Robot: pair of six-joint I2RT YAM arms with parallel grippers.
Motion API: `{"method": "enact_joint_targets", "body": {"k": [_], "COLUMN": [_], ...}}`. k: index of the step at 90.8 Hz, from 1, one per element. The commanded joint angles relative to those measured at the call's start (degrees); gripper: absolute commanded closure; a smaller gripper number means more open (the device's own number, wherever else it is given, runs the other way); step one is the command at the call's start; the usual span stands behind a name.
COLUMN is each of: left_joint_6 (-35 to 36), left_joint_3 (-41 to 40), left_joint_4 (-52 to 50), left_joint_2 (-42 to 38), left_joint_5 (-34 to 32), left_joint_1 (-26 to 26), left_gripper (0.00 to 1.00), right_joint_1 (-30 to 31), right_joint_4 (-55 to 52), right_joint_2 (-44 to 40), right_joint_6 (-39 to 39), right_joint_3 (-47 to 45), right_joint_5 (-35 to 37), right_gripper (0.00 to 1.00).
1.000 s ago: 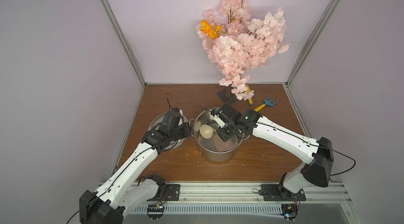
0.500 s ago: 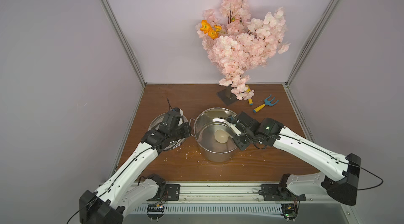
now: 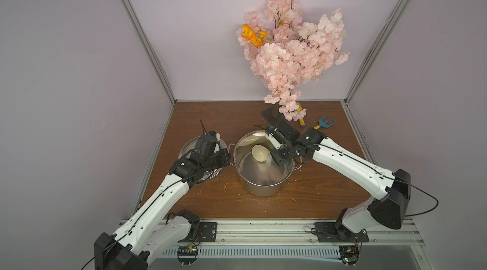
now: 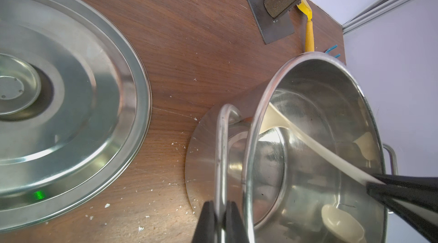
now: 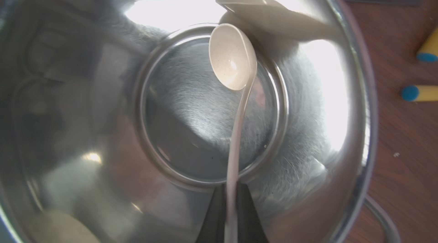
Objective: Stir the soup with a spoon
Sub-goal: Stir the soup in the pan with a stick.
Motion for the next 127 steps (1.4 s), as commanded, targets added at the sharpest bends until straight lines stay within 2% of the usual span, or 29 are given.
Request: {"method": "enact_joint_targets", "body": {"k": [1,15,27,38,46,61,80,90,105,117,127], "left_joint_6": [2.81,3.07,3.30,3.49,3.57,3.46,3.12,2.97,3.24,3.33,3.26], "left_joint_3": [-1.01,-0.70,-0.41,-0.70,-0.85,-1.35,-1.75,-1.76,-1.50,-1.16,-0.78], "left_joint_4": [-2.80,-2.80,-2.80,-2.80,-2.86,-2.89,-2.88,-2.80,-2.80,-2.89,-2.89], "left_joint_2": [0.05,0.22,0.24,-0.30,-0.78,-1.67,-1.90,-1.63,-1.02,-0.74,-0.73], "left_joint_5": [1.65,1.58,1.71,1.63,1.88,2.50,2.77,2.89,2.69,2.63,2.60], "left_joint_1": [0.32,0.32,0.32,0.33,0.32,0.32,0.32,0.32,0.32,0.32,0.34], "left_gripper": [1.00,1.00,1.00,1.00,1.00,1.00,1.00,1.00,1.00,1.00,1.00], "right_joint_1": [3.96,7.37,7.52,6.27,2.91,-4.36,-5.56,-4.28,2.13,6.56,7.79], "right_joint_4": [2.27,1.24,-1.60,-3.74,-5.39,-5.35,-2.51,-0.44,0.69,0.78,0.17], "right_joint_2": [0.46,-3.19,-9.00,-13.47,-14.81,-13.90,-6.28,-1.58,2.96,1.27,-3.84], "right_joint_6": [-0.94,0.04,1.87,3.52,3.20,0.93,-0.60,-1.11,-1.18,-0.68,0.97], "right_joint_3": [2.70,-0.44,-5.85,-9.95,-10.90,-8.80,-0.97,3.37,8.04,5.53,-0.14], "right_joint_5": [-4.59,-4.68,-0.67,3.83,6.22,8.18,3.85,-0.61,-4.20,-4.95,-3.55], "right_gripper": [1.00,1.00,1.00,1.00,1.00,1.00,1.00,1.00,1.00,1.00,1.00]}}
